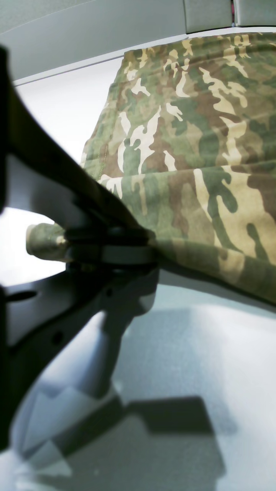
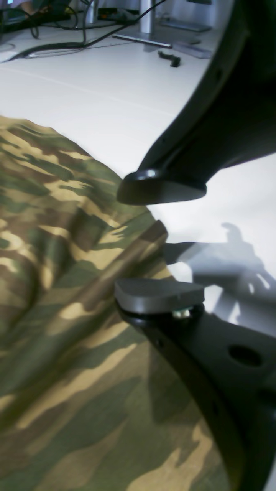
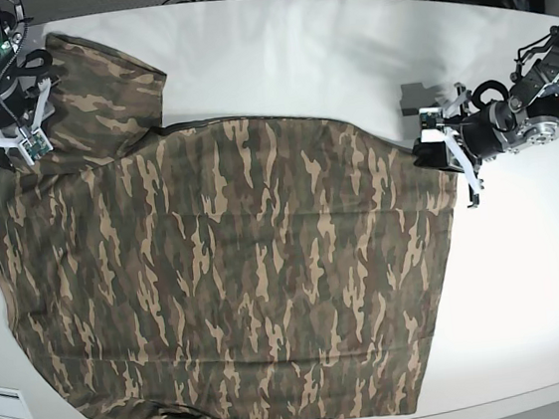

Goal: Fold the T-shirt properly
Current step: 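Move both grippers to the shirt's shoulder corners and grasp them, then lift the grasped shirt corners and pull them away from the hem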

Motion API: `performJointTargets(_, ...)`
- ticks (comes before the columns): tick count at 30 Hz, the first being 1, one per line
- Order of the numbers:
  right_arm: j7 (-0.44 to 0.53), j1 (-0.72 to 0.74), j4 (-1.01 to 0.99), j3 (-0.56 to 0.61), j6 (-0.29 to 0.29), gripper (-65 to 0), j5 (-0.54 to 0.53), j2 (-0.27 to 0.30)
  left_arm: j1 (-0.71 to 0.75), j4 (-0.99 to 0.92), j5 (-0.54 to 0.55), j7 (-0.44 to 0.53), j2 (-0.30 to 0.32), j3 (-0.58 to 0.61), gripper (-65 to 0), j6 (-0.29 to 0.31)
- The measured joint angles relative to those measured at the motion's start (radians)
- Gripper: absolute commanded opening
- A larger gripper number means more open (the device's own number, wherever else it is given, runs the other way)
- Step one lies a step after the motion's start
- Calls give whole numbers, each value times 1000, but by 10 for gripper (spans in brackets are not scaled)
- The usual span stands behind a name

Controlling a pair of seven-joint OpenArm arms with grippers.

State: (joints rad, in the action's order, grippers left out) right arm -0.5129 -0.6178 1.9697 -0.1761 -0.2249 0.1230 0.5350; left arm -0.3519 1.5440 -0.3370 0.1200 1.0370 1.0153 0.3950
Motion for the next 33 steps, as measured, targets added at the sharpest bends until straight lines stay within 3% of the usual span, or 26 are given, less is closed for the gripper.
performJointTargets(5, 29, 37, -75, 3, -60, -318, -85, -1, 0, 0, 0, 0, 0, 0, -650, 0)
performJointTargets(12, 35, 134, -180, 2, -64, -321, -90, 32, 0, 0, 0, -1, 0, 0, -650, 0)
performJointTargets(14, 25, 133, -180, 2, -64, -386, -90, 48, 0, 0, 0, -1, 0, 0, -650, 0)
performJointTargets(17, -29, 131, -183, 2, -84, -650, -129, 60, 0, 0, 0, -1, 0, 0, -650, 0)
performJointTargets(26, -95, 125, -108, 2, -48, -650, -131, 61, 0, 2, -1, -6, 0, 0, -650, 0)
performJointTargets(29, -101, 91, -37, 2, -47, -650, -129, 64, 16, 57, -21, -76, 29, 0, -650, 0)
performJointTargets(33, -101, 1, 58, -7, -48, -650, -125, 66, 78, 182, -45, -232, 107, 12, -650, -87)
